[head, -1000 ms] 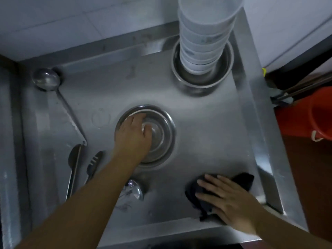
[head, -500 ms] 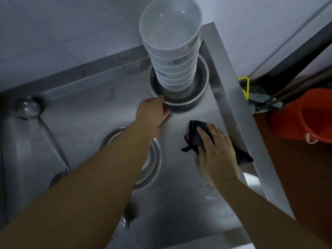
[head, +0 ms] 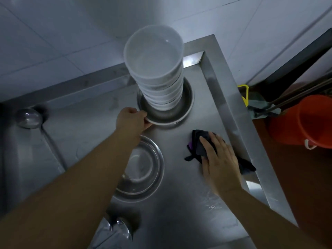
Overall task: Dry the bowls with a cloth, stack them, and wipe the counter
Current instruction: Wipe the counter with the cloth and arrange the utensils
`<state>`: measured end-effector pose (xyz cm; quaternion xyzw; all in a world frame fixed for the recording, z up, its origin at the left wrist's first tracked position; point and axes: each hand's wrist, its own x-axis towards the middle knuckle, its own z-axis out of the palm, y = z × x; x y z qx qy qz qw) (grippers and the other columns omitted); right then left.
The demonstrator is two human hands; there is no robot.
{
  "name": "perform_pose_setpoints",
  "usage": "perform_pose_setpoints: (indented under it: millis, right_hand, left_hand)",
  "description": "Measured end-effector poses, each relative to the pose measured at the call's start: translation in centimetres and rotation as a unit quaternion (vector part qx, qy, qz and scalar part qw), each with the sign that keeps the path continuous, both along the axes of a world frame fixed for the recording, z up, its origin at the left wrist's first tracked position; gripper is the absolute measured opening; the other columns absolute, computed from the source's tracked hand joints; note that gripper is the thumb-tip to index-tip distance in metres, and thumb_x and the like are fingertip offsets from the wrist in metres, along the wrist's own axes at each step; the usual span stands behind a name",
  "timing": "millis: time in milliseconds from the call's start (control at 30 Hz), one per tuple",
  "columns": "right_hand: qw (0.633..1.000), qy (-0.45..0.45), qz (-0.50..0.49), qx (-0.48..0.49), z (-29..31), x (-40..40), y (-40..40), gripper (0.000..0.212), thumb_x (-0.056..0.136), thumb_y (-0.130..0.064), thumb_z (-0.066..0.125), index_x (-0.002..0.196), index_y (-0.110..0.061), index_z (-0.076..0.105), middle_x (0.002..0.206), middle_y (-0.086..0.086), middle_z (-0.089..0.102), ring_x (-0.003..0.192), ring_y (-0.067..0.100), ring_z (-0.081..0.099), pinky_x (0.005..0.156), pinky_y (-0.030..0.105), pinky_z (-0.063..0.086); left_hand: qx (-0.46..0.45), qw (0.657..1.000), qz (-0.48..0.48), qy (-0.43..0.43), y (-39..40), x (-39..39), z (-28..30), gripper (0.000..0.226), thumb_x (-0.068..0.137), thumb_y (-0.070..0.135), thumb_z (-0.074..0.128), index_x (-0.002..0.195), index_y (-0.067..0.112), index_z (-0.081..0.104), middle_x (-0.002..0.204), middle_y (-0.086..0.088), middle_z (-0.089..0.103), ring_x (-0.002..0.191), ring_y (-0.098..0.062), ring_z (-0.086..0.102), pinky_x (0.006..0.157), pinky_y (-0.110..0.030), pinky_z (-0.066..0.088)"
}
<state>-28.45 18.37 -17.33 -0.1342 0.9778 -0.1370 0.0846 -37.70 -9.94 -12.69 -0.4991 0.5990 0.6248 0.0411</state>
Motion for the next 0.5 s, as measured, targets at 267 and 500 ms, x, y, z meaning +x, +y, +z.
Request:
perform_pose_setpoints:
  millis: [267,500]
  right_hand:
    - [1.0,-0.001,0.005,0.021,0.1,-0.3,-0.2,0.059,0.101,-0.036,0.038,0.159,-0.021,0.042,0.164,0.012,0.041,0.152,0.033,0.038,0.12,0.057,0.037]
    - [0.998,0.027,0.051,0.013,0.6,-7.0,-3.0,0.057,0.104,-0.029,0.044,0.16,-0.017,0.041,0.164,0.014,0.039,0.15,0.035,0.038,0.123,0.05,0.029]
  left_hand:
    - [-0.091,0.992,-0.053,-0.063,-7.9,4.0,-0.2,0.019,0.072,0.02,0.075,0.087,0.013,0.064,0.092,-0.025,0.076,0.087,-0.042,0.078,0.083,-0.061,0.063]
    - [-0.071,0.996,-0.031,-0.05,-11.9,5.3,-0.6,0.017,0.093,0.005,0.072,0.106,-0.003,0.065,0.11,-0.03,0.071,0.098,-0.04,0.077,0.085,-0.049,0.065]
